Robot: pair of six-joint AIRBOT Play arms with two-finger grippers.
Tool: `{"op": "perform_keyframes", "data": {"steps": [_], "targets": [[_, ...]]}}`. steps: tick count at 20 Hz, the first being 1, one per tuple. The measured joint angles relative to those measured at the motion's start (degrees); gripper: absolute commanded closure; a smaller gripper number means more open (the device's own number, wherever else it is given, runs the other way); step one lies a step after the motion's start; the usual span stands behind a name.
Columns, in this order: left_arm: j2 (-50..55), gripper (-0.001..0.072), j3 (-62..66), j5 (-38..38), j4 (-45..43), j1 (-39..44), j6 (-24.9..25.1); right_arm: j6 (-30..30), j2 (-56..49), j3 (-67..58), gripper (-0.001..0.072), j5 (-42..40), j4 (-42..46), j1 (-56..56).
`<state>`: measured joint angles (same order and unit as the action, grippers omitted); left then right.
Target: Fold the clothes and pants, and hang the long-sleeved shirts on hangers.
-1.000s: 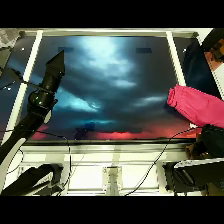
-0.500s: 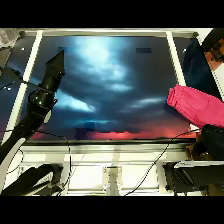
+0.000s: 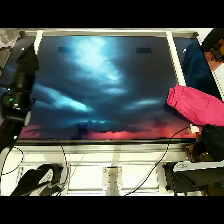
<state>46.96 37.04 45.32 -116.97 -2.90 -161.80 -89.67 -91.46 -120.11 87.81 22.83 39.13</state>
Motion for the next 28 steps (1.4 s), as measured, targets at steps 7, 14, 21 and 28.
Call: {"op": "perform_keyframes", "data": {"steps": [7,14,21,28], "targets": [[-23.1,0.0683,0.5,-20.7,-3.9,-2.0,-1.5,3.0,0.2,0.0,0.0701,-3.9,-8.8,-25.9],[-37.6,0.0681,3.1,-40.6,-4.1,-2.1,-1.2,3.5,0.2,1.5,0.0700,-5.5,-5.7,-37.2],[-40.5,0.0680,3.5,-45.4,-4.3,-2.1,-0.9,3.5,0.2,2.4,0.0699,-6.3,-4.6,-38.8],[-40.9,0.0680,3.5,-46.1,-4.3,-2.1,-0.9,3.5,0.2,2.5,0.0699,-6.5,-4.4,-39.0]]}}
